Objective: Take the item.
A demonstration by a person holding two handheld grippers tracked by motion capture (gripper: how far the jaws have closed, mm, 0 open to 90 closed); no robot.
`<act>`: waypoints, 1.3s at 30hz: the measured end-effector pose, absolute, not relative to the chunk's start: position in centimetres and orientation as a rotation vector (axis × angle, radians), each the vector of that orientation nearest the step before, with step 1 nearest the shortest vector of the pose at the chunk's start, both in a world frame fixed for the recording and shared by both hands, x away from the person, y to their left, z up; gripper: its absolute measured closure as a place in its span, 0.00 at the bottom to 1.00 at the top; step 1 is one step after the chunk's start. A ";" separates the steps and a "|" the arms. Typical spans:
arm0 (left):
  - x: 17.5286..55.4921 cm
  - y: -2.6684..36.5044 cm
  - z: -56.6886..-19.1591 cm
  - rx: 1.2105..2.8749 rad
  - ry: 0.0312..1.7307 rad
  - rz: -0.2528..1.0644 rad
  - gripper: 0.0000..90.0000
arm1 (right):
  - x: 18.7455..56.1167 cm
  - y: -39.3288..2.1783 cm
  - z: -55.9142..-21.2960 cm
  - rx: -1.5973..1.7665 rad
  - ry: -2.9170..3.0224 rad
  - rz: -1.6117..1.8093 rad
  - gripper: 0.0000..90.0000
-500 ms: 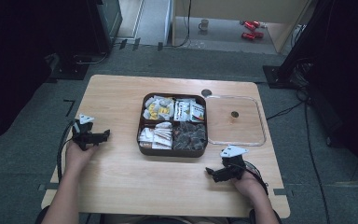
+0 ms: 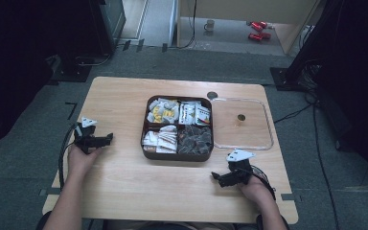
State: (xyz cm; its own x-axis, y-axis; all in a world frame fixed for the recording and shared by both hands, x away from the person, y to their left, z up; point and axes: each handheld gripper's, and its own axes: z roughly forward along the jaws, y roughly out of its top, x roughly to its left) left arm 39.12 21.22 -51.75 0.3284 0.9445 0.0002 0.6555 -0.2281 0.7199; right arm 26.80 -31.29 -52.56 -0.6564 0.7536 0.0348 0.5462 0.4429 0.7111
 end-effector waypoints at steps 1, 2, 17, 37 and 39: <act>39.1 21.2 -51.7 1.973 1.403 0.596 0.10 | 26.8 -31.3 -52.6 1.119 2.411 1.030 0.00; 39.1 21.2 -51.7 1.972 1.403 0.596 0.09 | 26.8 -31.3 -52.6 1.119 2.411 1.031 0.00; 39.1 21.2 -51.7 1.972 1.404 0.597 0.10 | 26.8 -31.3 -52.6 1.115 2.411 1.031 0.00; 39.5 20.2 -50.8 2.053 1.436 0.534 0.16 | 26.8 -31.3 -52.6 1.118 2.411 1.030 0.00; 39.6 20.2 -50.7 2.068 1.425 0.514 0.16 | 26.8 -31.3 -52.6 1.118 2.411 1.030 0.00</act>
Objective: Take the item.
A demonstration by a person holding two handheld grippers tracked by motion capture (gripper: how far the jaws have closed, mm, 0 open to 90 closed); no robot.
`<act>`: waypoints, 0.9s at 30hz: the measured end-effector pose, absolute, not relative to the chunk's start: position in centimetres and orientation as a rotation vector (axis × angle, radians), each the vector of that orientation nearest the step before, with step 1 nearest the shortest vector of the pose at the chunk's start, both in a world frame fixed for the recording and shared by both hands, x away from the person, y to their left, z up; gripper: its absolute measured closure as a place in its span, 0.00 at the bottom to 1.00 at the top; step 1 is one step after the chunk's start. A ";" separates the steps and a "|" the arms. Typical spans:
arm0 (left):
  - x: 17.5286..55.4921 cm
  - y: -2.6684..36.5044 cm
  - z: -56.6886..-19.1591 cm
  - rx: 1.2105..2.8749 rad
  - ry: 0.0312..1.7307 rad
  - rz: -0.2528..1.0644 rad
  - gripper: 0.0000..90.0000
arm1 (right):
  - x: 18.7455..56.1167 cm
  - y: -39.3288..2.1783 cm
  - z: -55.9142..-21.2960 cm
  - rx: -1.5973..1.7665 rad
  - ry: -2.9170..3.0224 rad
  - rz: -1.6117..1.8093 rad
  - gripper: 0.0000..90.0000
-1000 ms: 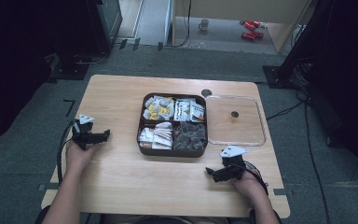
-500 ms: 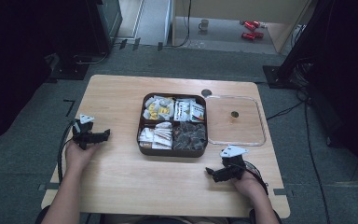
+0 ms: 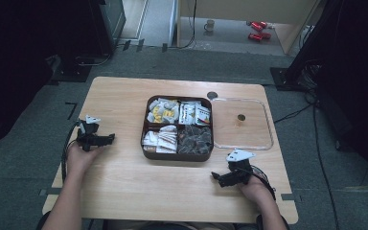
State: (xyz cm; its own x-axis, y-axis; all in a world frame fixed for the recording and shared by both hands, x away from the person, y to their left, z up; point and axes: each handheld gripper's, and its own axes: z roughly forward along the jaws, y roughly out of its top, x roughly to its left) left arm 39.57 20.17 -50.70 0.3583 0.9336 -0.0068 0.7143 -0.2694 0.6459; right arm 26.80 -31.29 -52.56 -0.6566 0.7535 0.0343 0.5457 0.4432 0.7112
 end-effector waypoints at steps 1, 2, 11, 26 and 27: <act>39.6 20.1 -50.7 2.067 1.422 0.506 0.16 | 26.8 -31.3 -52.6 1.118 2.411 1.030 0.00; 39.6 20.1 -50.6 2.070 1.422 0.489 0.16 | 26.8 -31.3 -52.6 1.118 2.411 1.030 0.00; 39.4 19.7 -49.7 2.094 1.363 0.479 0.31 | 26.8 -31.3 -52.6 1.118 2.411 1.032 0.00; 39.1 18.5 -48.3 2.093 1.290 0.455 0.34 | 26.8 -31.3 -52.6 1.118 2.411 1.033 0.00; 39.1 18.5 -48.2 2.095 1.287 0.451 0.34 | 26.8 -31.3 -52.6 1.118 2.411 1.033 0.00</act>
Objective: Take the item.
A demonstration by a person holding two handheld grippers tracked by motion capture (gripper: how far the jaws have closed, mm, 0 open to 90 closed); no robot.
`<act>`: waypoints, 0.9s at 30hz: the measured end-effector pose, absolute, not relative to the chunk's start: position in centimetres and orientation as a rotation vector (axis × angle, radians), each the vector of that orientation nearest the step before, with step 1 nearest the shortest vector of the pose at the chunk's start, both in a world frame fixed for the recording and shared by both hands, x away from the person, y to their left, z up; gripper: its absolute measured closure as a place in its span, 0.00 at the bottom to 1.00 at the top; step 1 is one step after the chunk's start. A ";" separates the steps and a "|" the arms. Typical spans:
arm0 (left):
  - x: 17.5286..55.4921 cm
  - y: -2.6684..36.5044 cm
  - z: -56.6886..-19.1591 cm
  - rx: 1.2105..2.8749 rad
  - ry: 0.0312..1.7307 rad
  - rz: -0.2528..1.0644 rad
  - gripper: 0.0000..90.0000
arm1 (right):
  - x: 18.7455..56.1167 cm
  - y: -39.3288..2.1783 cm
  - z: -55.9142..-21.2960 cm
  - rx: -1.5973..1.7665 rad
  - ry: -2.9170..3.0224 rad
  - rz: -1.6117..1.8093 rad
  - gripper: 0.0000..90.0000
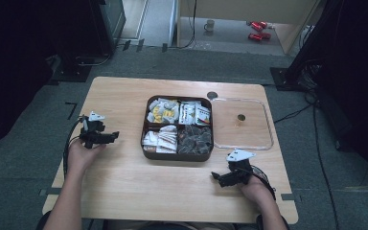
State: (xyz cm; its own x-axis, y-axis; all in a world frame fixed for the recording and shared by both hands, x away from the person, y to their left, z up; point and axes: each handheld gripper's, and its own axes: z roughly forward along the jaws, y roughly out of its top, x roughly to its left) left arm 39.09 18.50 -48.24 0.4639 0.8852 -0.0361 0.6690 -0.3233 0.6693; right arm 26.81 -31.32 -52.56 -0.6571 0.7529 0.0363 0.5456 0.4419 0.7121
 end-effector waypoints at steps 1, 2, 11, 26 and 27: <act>39.1 18.5 -48.1 2.095 1.285 0.444 0.34 | 26.8 -31.3 -52.6 1.118 2.411 1.033 0.00; 39.1 18.4 -48.1 2.095 1.285 0.437 0.33 | 26.8 -31.3 -52.6 1.120 2.410 1.033 0.00; 39.1 18.0 -47.1 2.085 1.250 0.399 0.34 | 26.8 -31.3 -52.6 1.118 2.412 1.031 0.00; 38.7 17.0 -45.6 2.085 1.182 0.405 0.37 | 26.8 -31.3 -52.6 1.118 2.411 1.028 0.00; 38.7 16.9 -45.5 2.087 1.177 0.400 0.38 | 26.8 -31.3 -52.6 1.118 2.412 1.028 0.00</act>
